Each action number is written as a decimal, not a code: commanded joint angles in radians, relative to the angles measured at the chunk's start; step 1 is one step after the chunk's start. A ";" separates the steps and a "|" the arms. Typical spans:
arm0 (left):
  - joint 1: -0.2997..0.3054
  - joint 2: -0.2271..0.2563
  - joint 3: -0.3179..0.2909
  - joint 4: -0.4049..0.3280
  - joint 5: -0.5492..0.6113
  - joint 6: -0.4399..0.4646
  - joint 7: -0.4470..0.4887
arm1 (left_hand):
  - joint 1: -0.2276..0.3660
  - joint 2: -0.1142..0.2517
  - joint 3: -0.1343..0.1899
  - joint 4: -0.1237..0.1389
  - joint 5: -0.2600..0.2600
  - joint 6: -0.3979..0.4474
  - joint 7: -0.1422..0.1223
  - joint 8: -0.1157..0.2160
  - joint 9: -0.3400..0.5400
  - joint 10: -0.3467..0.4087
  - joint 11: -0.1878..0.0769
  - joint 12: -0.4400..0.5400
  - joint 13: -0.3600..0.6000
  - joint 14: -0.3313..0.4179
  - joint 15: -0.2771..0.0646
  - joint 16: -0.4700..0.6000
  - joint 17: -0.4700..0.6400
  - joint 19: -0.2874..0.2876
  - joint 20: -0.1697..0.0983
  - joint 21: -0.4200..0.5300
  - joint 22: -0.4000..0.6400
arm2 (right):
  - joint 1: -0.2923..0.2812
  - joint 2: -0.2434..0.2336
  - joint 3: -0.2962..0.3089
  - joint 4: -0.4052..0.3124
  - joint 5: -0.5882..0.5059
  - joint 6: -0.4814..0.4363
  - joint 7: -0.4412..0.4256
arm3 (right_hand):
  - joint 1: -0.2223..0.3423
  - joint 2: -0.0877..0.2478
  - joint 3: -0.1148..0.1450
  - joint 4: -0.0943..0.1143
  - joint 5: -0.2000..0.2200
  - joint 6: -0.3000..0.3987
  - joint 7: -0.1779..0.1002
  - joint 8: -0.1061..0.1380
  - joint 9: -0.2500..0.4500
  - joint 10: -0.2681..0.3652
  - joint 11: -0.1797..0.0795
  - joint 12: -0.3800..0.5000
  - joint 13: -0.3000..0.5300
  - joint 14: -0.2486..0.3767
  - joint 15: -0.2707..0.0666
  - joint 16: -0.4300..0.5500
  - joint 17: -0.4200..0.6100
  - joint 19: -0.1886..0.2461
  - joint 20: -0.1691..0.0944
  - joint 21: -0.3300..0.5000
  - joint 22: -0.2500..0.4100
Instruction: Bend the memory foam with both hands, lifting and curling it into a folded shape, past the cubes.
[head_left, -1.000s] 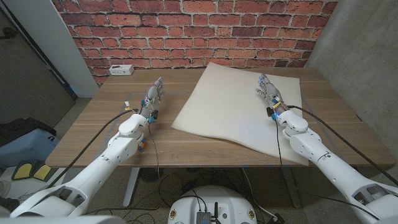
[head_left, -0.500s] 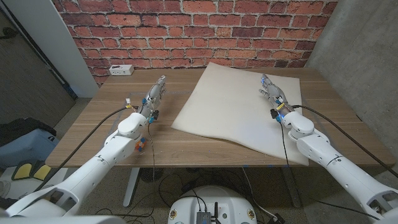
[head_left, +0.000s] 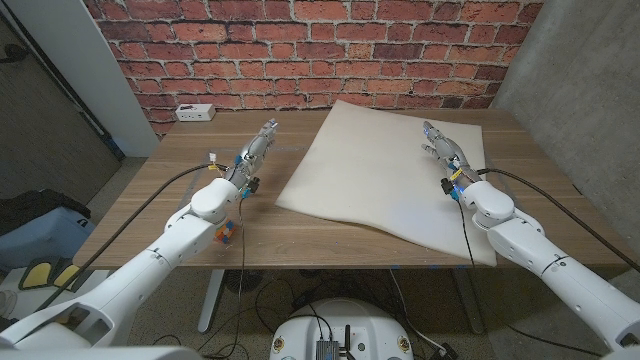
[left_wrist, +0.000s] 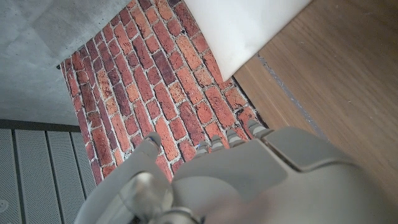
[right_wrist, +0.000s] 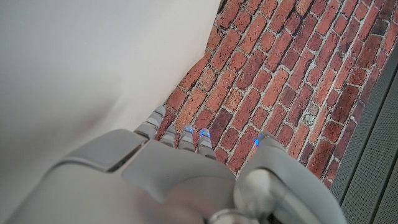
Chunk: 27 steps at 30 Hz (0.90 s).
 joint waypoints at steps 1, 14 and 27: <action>0.001 0.036 0.021 -0.056 0.105 0.020 0.022 | 0.010 0.002 0.002 -0.004 -0.001 -0.078 0.004 0.006 0.003 -0.102 0.003 0.007 0.006 -0.151 -0.017 0.005 0.002 -0.001 -0.006 0.000 0.004 | -0.063 -0.070 0.023 -0.095 -0.059 -0.028 -0.046 | 0.019 0.001 0.011 -0.002 -0.005 0.001 -0.007 0.006 0.004 0.003 0.005 0.002 0.003 0.000 -0.004 0.006 0.002 0.003 0.008 0.003 0.005; 0.005 0.090 0.038 -0.129 0.219 0.064 0.041 | 0.014 0.003 0.001 -0.008 -0.003 -0.075 0.004 0.005 0.003 -0.102 0.003 0.006 0.006 -0.151 -0.015 0.005 0.002 0.000 -0.007 0.000 0.003 | -0.115 -0.151 0.039 -0.220 -0.158 -0.099 -0.091 | 0.031 0.006 0.018 -0.009 -0.010 0.003 -0.008 0.006 0.004 0.008 0.005 0.002 0.003 0.006 -0.008 0.007 0.001 0.007 0.008 0.005 0.005; 0.015 0.148 0.049 -0.215 0.342 0.116 0.057 | 0.016 0.002 -0.001 -0.013 -0.005 -0.074 0.004 0.005 0.003 -0.101 0.001 0.006 0.006 -0.151 -0.014 0.005 0.002 -0.001 -0.009 -0.001 0.004 | -0.160 -0.226 0.053 -0.342 -0.259 -0.211 -0.123 | 0.046 0.010 0.029 -0.019 -0.018 0.005 -0.013 0.006 0.004 0.011 0.001 0.001 0.003 0.010 -0.011 0.007 0.001 0.012 0.005 0.006 0.005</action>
